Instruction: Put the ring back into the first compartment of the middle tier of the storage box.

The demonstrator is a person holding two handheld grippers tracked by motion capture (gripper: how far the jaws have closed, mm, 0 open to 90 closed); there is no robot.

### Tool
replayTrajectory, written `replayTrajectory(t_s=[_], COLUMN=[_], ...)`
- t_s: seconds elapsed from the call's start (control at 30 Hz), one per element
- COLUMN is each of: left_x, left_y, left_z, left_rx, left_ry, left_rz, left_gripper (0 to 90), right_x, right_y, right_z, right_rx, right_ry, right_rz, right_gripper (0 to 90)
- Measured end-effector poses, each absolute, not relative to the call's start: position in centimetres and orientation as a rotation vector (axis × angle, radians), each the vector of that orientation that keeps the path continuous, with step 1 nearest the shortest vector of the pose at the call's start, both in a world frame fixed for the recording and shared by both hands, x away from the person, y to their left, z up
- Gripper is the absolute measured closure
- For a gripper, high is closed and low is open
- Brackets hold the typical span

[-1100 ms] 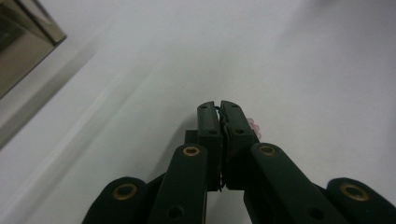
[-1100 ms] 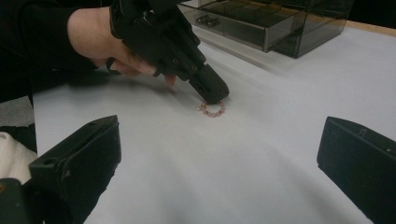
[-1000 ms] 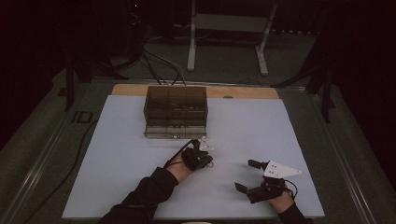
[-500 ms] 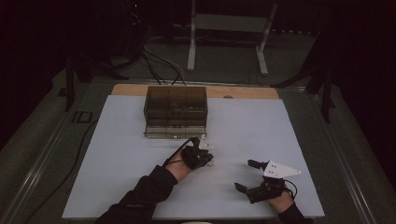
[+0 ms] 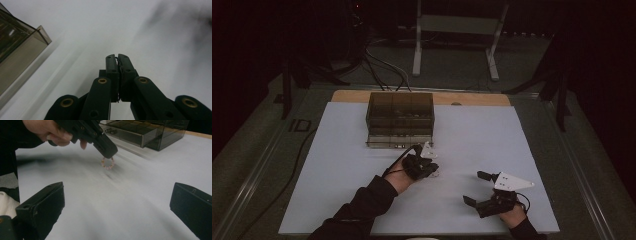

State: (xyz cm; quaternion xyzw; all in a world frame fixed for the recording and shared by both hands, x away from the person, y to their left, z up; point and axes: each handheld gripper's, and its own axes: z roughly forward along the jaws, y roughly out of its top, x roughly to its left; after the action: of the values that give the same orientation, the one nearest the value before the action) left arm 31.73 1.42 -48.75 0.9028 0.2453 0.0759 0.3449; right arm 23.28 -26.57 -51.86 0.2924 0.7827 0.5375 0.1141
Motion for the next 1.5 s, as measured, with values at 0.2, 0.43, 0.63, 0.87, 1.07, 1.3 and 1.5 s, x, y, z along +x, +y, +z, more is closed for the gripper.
replayTrajectory(t_s=[0.2,0.43,0.63,0.87,1.07,1.3,1.5], left_x=[31.8,32.0,32.2,32.4,32.6,32.8,33.0], left_y=[2.1,3.1,3.9,4.7,5.6,6.2,6.9], left_z=[-48.1,-47.3,-46.8,-46.4,-45.9,-45.7,-45.4], left_rx=[2.338,2.313,2.3,2.291,2.283,2.279,2.276], left_ry=[0.637,0.652,0.665,0.689,0.708,0.724,0.737], left_rz=[0.195,0.194,0.201,0.21,0.223,0.231,0.242], left_gripper=[90.0,90.0,90.0,90.0,90.0,90.0,90.0], right_x=[23.3,23.3,23.3,23.3,23.3,23.3,23.2], right_y=[-26.6,-26.6,-26.6,-26.5,-26.6,-26.6,-26.6], right_z=[-51.9,-51.9,-51.9,-51.9,-51.9,-51.8,-51.9], right_rx=[0.861,0.858,0.856,0.858,0.858,0.868,0.866], right_ry=[2.297,2.297,2.297,2.298,2.294,2.289,2.287], right_rz=[1.572,1.569,1.565,1.562,1.564,1.583,1.572], right_gripper=[0.0,0.0,0.0,0.0,0.0,0.0,0.0])
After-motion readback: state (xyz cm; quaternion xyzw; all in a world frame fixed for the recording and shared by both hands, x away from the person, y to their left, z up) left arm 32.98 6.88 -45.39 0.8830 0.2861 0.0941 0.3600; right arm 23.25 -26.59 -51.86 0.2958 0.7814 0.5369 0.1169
